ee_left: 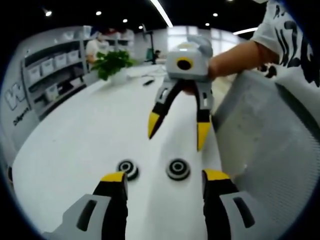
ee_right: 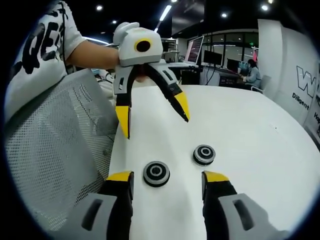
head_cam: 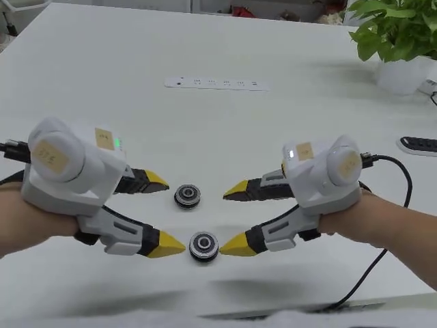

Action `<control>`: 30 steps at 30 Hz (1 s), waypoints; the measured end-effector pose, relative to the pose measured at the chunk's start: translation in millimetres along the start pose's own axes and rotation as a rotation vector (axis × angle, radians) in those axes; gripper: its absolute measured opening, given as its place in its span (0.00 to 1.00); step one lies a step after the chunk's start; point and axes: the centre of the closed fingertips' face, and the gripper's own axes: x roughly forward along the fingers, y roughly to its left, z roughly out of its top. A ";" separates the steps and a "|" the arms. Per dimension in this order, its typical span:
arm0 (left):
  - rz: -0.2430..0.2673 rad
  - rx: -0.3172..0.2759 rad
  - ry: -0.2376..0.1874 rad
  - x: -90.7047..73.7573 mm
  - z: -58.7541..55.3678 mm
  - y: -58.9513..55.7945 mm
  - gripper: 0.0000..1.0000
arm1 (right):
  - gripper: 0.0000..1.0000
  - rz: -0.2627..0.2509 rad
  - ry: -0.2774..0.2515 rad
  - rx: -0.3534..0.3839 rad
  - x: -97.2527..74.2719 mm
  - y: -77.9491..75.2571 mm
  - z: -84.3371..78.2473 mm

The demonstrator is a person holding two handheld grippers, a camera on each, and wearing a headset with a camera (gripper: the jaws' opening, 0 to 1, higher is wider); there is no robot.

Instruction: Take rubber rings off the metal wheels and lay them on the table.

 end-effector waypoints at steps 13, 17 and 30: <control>-0.036 -0.001 0.020 12.4 -4.3 -6.1 0.56 | 0.45 0.014 0.000 0.036 4.3 2.3 -8.5; -0.048 0.001 0.029 16.7 -6.0 -7.7 0.54 | 0.45 0.015 0.002 0.045 5.0 1.9 -10.6; -0.091 -0.006 0.033 30.7 -3.3 -15.0 0.45 | 0.43 0.029 0.004 0.060 8.3 4.3 -14.0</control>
